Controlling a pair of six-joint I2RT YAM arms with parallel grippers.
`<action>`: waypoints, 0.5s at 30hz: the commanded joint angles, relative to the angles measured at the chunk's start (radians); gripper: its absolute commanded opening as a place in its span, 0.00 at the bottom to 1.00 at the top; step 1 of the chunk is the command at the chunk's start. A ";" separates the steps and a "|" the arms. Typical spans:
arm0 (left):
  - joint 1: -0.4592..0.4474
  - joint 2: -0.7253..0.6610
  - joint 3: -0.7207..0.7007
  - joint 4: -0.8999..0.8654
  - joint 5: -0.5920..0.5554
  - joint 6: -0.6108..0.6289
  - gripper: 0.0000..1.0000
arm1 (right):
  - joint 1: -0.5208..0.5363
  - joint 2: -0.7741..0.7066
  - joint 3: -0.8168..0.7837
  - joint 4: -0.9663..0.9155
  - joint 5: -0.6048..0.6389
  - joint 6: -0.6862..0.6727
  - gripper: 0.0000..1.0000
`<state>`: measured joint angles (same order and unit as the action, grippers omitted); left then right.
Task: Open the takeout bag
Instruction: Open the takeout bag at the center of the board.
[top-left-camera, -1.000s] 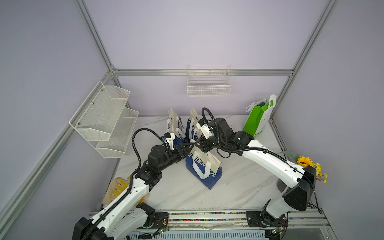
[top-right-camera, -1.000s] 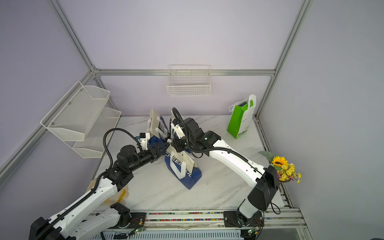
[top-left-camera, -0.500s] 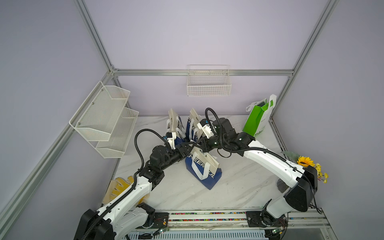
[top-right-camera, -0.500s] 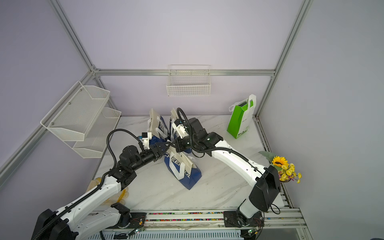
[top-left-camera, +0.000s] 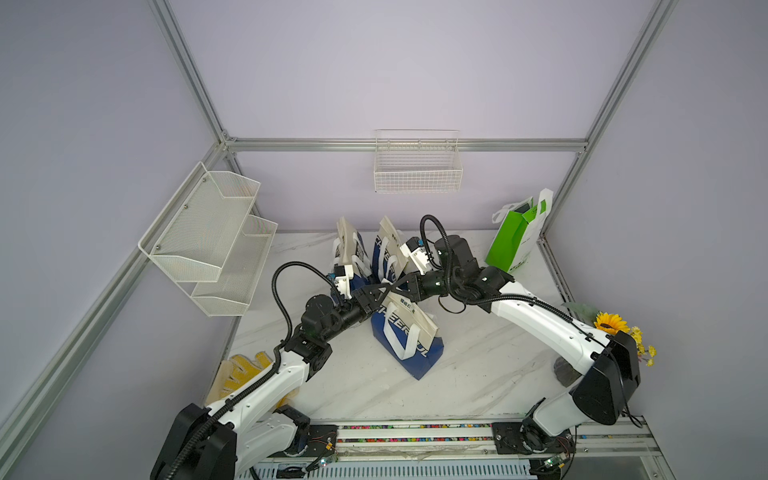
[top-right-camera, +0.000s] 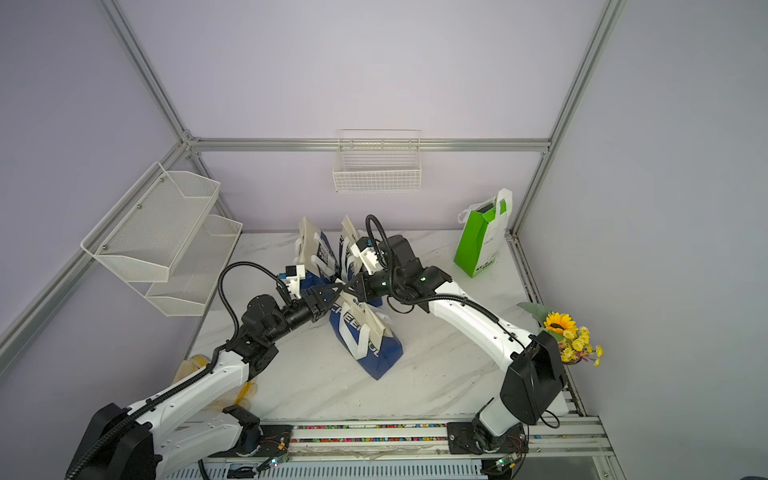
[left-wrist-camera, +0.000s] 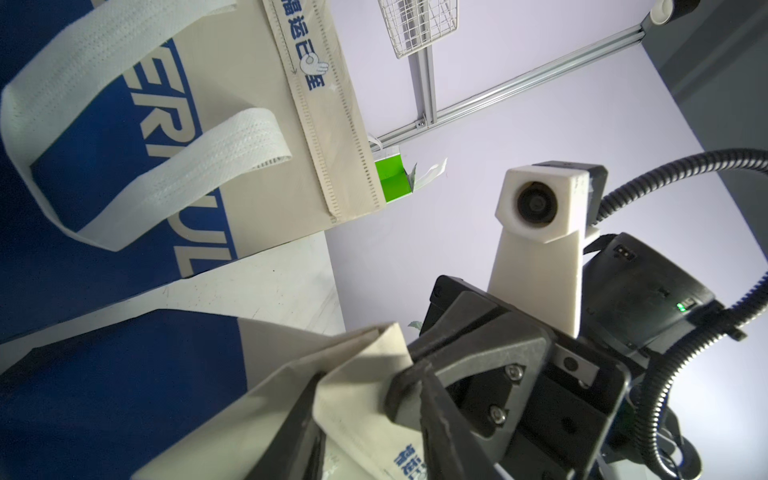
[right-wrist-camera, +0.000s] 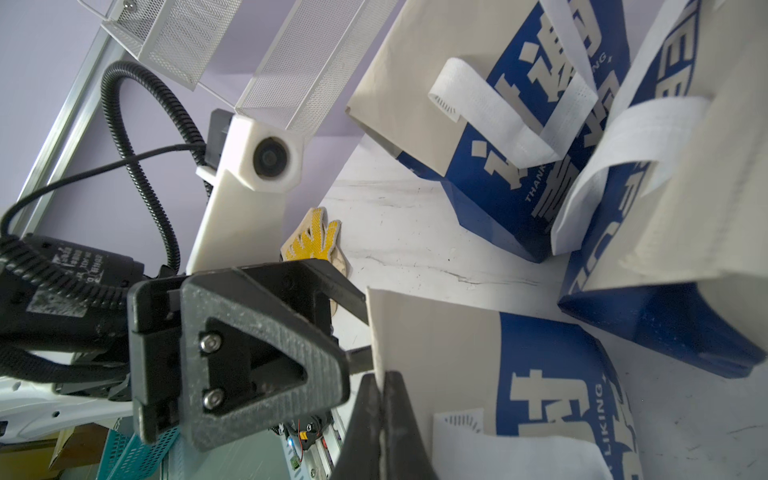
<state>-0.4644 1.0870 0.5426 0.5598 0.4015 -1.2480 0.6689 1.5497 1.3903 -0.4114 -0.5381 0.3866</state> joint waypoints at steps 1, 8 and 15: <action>0.003 0.016 0.004 0.173 0.016 -0.022 0.31 | 0.011 -0.031 -0.019 0.033 -0.057 0.015 0.00; 0.004 0.047 0.007 0.185 0.027 -0.018 0.11 | 0.009 -0.038 -0.025 0.031 -0.035 0.019 0.00; -0.003 -0.020 0.052 -0.062 -0.046 0.056 0.00 | 0.117 -0.153 -0.021 -0.081 0.452 -0.052 0.49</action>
<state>-0.4606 1.1206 0.5434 0.5896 0.4019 -1.2419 0.7040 1.4883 1.3663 -0.4320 -0.3855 0.3847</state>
